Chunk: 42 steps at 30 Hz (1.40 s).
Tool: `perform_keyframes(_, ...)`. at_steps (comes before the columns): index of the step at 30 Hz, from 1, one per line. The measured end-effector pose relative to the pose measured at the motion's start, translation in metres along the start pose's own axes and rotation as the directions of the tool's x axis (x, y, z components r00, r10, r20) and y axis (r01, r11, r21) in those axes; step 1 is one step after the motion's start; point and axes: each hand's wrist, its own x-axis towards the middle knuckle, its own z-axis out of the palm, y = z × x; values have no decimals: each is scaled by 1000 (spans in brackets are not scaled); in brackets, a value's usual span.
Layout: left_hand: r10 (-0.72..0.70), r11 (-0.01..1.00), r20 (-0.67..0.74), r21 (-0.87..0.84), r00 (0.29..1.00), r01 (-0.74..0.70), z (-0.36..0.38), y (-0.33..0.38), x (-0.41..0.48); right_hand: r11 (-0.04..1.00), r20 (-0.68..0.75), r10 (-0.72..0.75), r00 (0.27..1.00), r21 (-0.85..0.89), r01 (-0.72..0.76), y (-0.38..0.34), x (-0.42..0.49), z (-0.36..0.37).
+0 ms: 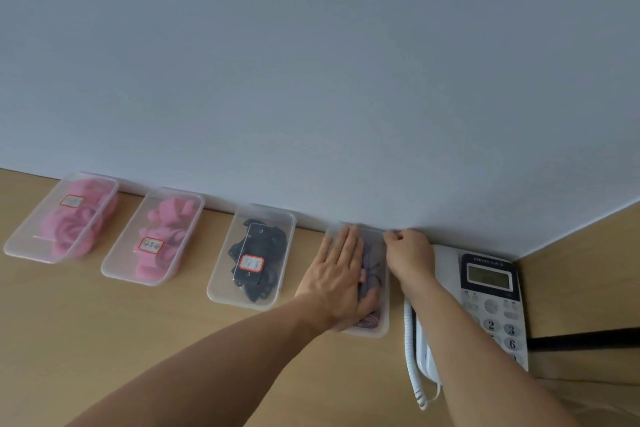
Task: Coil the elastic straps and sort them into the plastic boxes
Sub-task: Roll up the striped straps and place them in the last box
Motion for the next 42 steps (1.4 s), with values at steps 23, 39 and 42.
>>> perform_keyframes(23, -12, 1000, -30, 8, 999, 13, 8, -5, 6, 999, 68, 23, 997, 26, -25, 25, -66, 0)
perform_keyframes(39, -33, 999, 9, 12, 999, 33, 4, -5, 7, 993, 208, -14, 978, 115, -10, 29, -94, -16)
perform_keyframes(42, -25, 1000, 12, 16, 1000, 24, 4, -5, 7, 954, 282, 15, 959, 283, -98, 41, -104, -13)
